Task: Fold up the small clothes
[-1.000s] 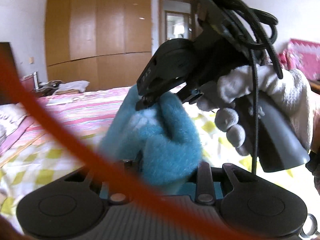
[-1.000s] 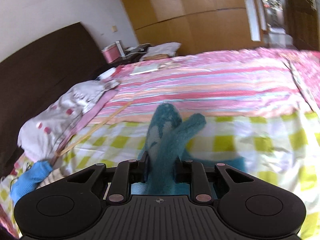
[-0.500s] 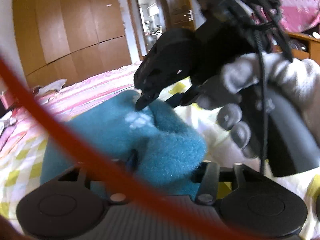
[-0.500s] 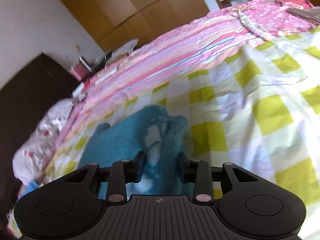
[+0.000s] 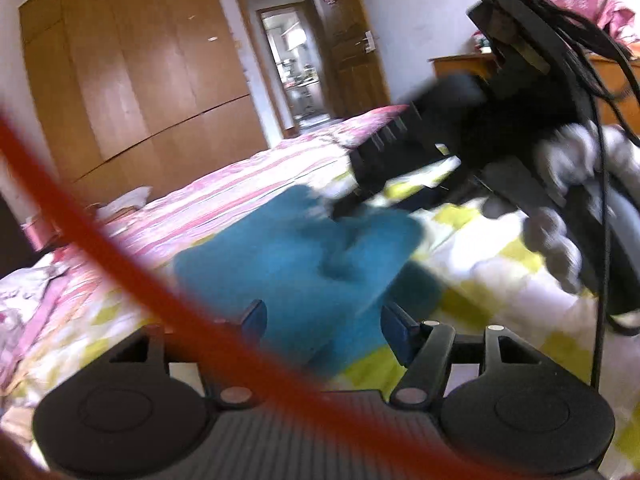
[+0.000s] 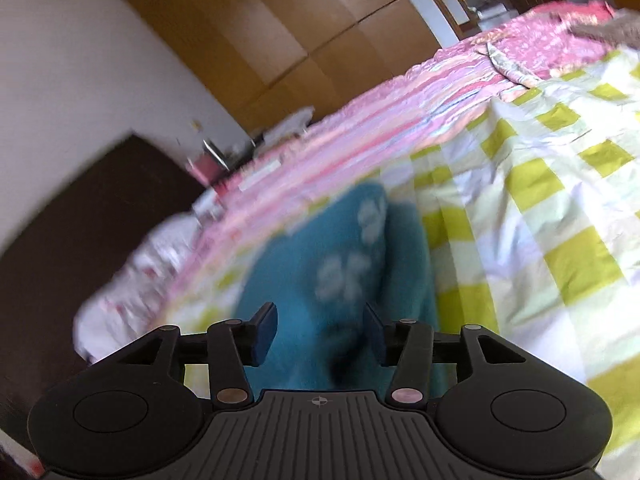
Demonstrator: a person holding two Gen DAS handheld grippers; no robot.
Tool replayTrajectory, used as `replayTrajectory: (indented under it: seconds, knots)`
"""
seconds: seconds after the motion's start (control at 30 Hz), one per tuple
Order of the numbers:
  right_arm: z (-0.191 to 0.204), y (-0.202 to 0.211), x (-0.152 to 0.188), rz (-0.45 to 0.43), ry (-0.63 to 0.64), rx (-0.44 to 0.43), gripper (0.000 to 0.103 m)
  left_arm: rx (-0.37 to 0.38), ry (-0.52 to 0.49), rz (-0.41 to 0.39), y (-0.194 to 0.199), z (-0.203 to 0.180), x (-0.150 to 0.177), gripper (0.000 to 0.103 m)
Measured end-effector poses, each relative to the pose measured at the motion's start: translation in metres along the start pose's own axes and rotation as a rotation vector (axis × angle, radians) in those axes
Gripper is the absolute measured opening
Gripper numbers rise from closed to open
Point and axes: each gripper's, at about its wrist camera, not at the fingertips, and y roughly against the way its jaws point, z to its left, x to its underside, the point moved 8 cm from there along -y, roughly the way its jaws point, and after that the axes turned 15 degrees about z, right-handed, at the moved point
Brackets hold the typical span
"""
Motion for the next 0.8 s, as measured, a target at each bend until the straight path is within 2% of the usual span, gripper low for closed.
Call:
replayTrajectory:
  seconds: [0.07,0.1,0.13,0.23,0.37,0.5,0.57,0.6,0.63,0.67,0.7,0.8]
  knots:
    - [-0.002,-0.01,0.011,0.021,0.0,0.032,0.049,-0.015,0.026,0.015,-0.002,0.009,0.001,0.069]
    - [-0.004,-0.014,0.016,0.038,-0.005,0.024,0.039,-0.029,0.037,0.021,-0.004,0.014,0.0,0.069]
    - [-0.007,-0.018,0.021,0.057,-0.009,0.023,0.019,-0.044,0.045,0.026,-0.007,0.017,0.0,0.069]
    - [-0.03,-0.03,0.032,0.093,-0.03,0.06,0.012,-0.071,0.071,0.044,-0.017,0.029,-0.003,0.069]
    - [-0.044,-0.03,0.035,0.093,-0.122,-0.024,0.01,-0.101,0.114,0.064,-0.03,0.046,-0.007,0.069]
    - [-0.032,-0.019,0.027,0.068,-0.094,-0.039,0.022,-0.094,0.168,0.074,-0.034,0.063,-0.005,0.069]
    - [-0.029,-0.011,0.017,0.02,-0.089,-0.028,0.027,-0.101,0.169,0.064,-0.036,0.073,-0.005,0.073]
    - [-0.029,-0.009,0.011,-0.009,-0.092,-0.024,0.037,-0.104,0.171,0.062,-0.038,0.077,-0.007,0.074]
    - [-0.029,-0.011,0.005,-0.029,-0.091,-0.01,0.054,-0.11,0.177,0.06,-0.04,0.081,-0.008,0.076]
    - [-0.03,-0.014,-0.001,-0.035,-0.091,0.004,0.06,-0.116,0.181,0.064,-0.043,0.084,-0.008,0.076]
    - [-0.03,-0.022,-0.005,-0.03,-0.09,0.009,0.064,-0.119,0.184,0.07,-0.047,0.086,-0.009,0.076]
    - [-0.027,-0.046,-0.012,0.005,-0.093,-0.025,0.065,-0.115,0.189,0.089,-0.055,0.087,-0.009,0.076]
